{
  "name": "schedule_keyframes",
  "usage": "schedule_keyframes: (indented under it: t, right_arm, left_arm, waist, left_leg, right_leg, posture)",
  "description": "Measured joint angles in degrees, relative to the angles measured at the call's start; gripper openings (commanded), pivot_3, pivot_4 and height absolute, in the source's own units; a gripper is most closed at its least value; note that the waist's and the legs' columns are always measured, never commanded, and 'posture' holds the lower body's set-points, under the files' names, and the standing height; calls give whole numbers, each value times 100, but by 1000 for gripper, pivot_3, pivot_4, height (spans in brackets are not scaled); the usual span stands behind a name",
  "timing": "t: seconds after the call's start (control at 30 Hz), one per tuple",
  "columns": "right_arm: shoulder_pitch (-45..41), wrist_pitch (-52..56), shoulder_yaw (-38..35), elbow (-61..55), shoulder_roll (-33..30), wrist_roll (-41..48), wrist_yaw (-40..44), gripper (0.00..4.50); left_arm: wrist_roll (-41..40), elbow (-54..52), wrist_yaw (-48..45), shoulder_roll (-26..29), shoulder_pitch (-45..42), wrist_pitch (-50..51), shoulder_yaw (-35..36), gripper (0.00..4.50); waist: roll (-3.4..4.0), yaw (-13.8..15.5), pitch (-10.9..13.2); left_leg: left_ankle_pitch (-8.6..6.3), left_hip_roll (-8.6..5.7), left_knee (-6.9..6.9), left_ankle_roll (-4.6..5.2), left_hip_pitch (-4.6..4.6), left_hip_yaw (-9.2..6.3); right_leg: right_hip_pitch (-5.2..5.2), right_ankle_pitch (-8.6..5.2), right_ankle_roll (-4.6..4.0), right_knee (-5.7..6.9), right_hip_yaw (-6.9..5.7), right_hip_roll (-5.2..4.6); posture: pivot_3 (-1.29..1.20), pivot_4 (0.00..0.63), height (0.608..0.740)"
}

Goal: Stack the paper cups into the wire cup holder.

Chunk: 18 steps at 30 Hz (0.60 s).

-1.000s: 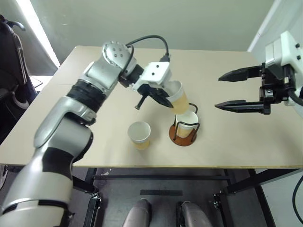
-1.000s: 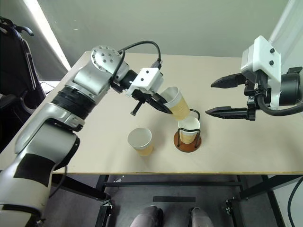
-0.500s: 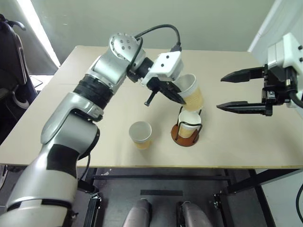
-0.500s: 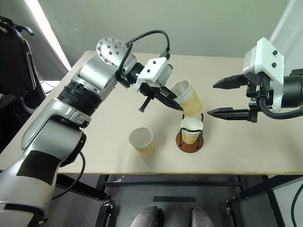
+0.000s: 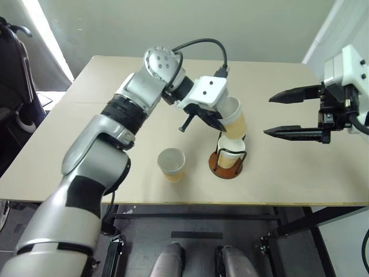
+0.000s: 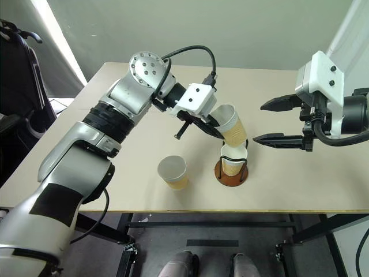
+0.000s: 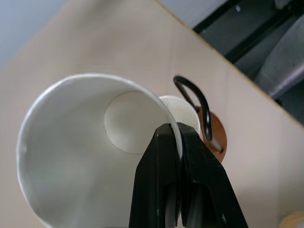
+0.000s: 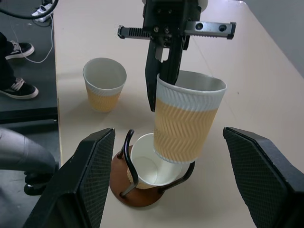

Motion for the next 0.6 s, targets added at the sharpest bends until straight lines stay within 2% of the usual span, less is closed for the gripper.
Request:
schedule_keyframes:
  t: [0.13,0.43,0.6]
  right_arm:
    - [34,0,-1,-15,0,0,-30,3671]
    - [70,0,-11,-78,0,50,-96,3671]
    - [70,0,-11,-79,1,53,-133,3671]
  left_arm:
    - [9,39,0,-73,5,-4,55,25]
    - [-149,-245,0,276,126,-7,-531,25]
    - [-149,-189,0,206,127,-122,-546,25]
  waist:
    - [0,1,0]
    - [0,1,0]
    - [0,12,0]
  left_leg:
    - [0,1,0,0,0,-1]
    - [0,2,2,0,0,-1]
    - [-1,0,2,1,0,-2]
  right_leg:
    - [0,0,1,0,1,-1]
    - [0,1,3,1,1,0]
    - [1,2,4,0,1,-2]
  posture:
    - [0,150,740]
    - [0,150,740]
    - [0,150,740]
